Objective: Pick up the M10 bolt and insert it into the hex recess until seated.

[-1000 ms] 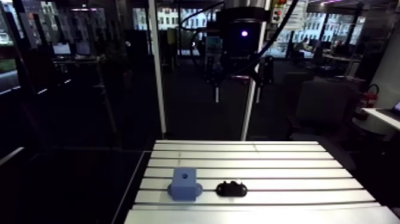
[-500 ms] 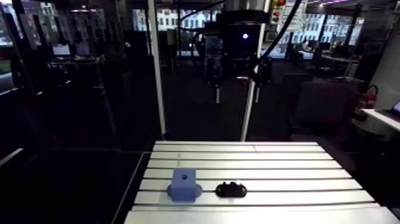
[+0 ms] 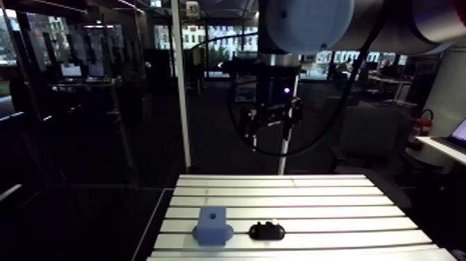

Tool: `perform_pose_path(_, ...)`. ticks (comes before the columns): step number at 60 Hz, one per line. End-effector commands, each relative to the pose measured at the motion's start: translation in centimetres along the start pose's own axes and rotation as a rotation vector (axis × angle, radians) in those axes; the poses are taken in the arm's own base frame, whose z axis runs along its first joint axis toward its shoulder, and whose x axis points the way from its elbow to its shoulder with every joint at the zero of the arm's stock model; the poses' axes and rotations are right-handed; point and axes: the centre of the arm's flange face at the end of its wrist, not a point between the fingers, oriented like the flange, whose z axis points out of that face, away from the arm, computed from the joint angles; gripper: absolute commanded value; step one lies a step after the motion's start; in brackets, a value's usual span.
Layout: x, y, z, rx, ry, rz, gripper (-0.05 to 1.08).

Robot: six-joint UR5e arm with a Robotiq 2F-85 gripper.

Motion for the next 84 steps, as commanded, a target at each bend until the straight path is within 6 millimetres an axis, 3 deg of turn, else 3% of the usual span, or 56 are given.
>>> perform_pose_path(1, -2.2, -0.9, 2.9, -0.019, 0.046, -0.080, 0.01)
perform_pose_path(14, -4.3, -1.2, 5.8, -0.035, 0.073, -0.061, 0.01)
perform_pose_path(32, -5.0, -0.5, 8.0, -0.017, 0.106, -0.029, 0.01)
perform_pose_path(40, -5.5, 0.3, 10.3, 0.034, 0.090, 0.001, 0.02)
perform_pose_path(49, -5.4, 1.2, 11.2, 0.024, 0.107, 0.024, 0.05)
perform_pose_path(67, -5.6, 1.1, 12.9, 0.038, 0.085, 0.021, 0.05)
perform_pose_path(71, -5.6, 1.0, 13.4, 0.043, 0.074, 0.019, 0.10)
perform_pose_path(75, -5.6, 1.1, 14.3, 0.045, 0.067, 0.019, 0.26)
perform_pose_path(84, -5.5, 1.1, 15.4, 0.037, 0.074, 0.014, 0.34)
